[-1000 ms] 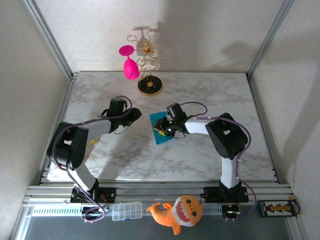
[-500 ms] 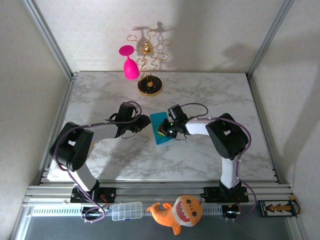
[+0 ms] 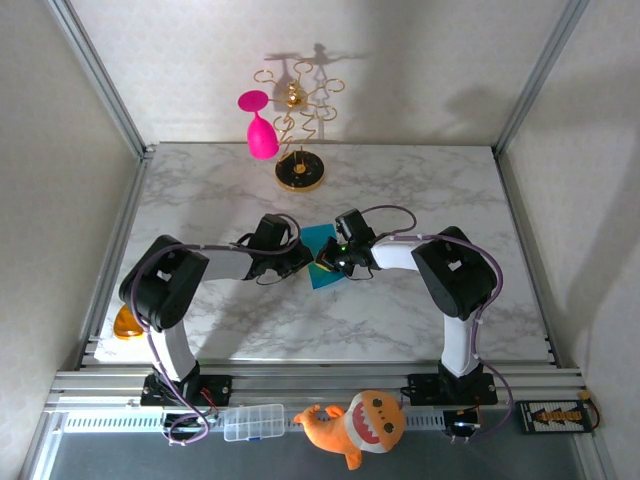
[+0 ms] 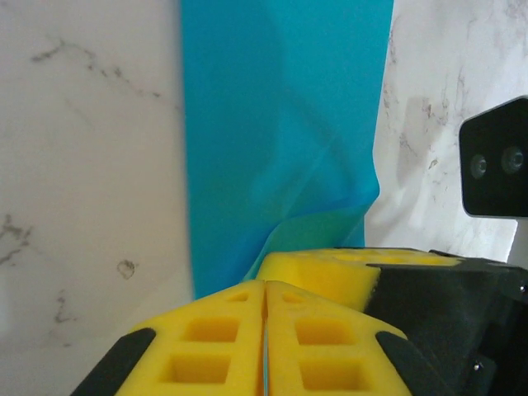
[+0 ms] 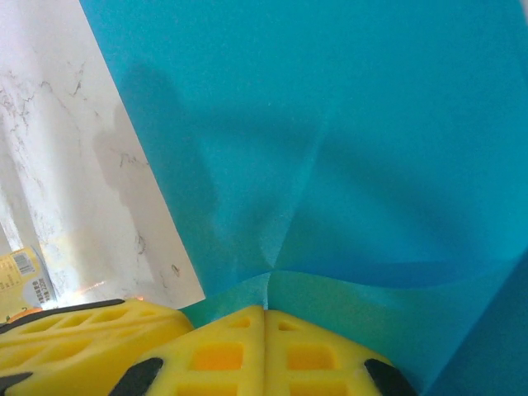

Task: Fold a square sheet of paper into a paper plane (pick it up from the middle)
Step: Fold the triangle a second time at the center of the table.

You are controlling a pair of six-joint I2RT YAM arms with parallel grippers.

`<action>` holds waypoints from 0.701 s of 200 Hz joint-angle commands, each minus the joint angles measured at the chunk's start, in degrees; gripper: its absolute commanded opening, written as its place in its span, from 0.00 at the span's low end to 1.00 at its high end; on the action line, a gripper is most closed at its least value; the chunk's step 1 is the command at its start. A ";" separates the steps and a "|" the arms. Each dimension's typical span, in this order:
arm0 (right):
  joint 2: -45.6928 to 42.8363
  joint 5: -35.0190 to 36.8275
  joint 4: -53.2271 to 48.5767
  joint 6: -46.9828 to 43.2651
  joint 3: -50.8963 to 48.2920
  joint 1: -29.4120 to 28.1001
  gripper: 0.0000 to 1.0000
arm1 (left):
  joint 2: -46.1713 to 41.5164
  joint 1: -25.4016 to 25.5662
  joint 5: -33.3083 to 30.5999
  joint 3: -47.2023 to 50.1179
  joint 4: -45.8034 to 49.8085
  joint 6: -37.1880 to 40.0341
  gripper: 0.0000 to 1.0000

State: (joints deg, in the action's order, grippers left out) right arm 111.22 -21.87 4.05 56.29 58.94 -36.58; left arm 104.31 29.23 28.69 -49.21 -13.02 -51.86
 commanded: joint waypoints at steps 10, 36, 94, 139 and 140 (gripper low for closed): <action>0.86 2.82 -6.70 -0.83 -0.99 0.10 0.00 | 1.39 0.69 -3.01 -2.31 1.84 1.73 0.07; 0.76 2.71 -6.47 -0.66 -1.22 0.06 0.00 | 2.36 0.65 -4.42 -3.02 2.91 1.91 0.02; 0.31 2.23 -5.50 -0.22 -1.55 0.10 0.00 | 4.03 0.95 -6.30 -4.52 6.07 2.85 0.00; -2.53 0.75 -1.70 -0.62 -1.96 0.32 0.01 | 5.17 1.18 -7.81 -5.47 10.09 4.89 0.00; -2.60 0.67 -1.56 -0.68 -1.93 0.30 0.01 | 5.18 1.18 -7.83 -5.46 10.10 4.90 0.00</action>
State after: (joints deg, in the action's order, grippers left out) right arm 110.93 -21.91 4.14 56.34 58.78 -36.58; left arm 107.74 29.89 23.99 -53.82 -7.84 -49.23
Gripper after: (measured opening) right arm 0.056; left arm 0.046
